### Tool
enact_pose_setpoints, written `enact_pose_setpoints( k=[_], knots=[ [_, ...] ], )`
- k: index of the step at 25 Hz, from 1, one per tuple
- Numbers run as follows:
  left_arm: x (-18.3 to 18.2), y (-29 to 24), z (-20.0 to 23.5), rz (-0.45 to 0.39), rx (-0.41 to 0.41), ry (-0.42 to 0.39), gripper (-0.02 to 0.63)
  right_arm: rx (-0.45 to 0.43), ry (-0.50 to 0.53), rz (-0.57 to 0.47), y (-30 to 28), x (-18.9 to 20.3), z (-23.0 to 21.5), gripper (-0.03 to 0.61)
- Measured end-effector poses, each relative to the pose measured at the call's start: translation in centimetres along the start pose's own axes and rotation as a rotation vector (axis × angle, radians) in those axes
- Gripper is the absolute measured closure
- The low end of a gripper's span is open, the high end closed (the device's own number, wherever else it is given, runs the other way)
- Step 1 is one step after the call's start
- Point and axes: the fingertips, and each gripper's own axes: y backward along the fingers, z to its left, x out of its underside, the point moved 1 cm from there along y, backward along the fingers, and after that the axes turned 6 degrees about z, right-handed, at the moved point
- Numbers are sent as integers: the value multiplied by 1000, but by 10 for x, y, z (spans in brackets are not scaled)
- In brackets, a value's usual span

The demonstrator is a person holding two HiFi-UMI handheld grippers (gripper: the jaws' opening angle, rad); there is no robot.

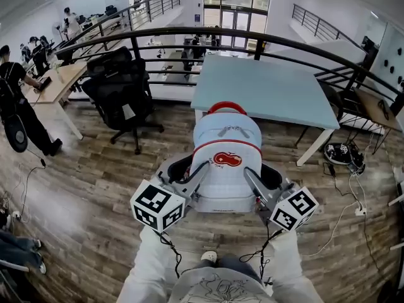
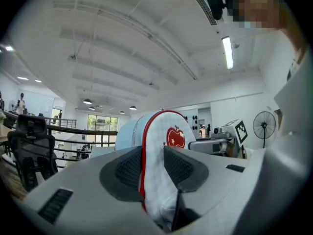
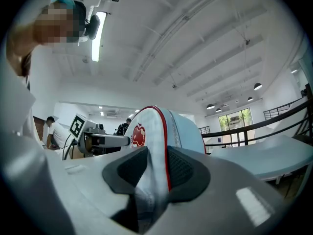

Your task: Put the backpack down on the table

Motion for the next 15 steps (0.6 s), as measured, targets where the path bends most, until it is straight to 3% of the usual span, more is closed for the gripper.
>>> enact_pose_setpoints(
  k=[8,15],
  knots=[
    [15,6,24,14,-2,8,480,4,-23,11,-23,14,7,448],
    [17,-16,47,23,-6,21,480,-2,-32,22,-47,18,-17,448]
  ],
)
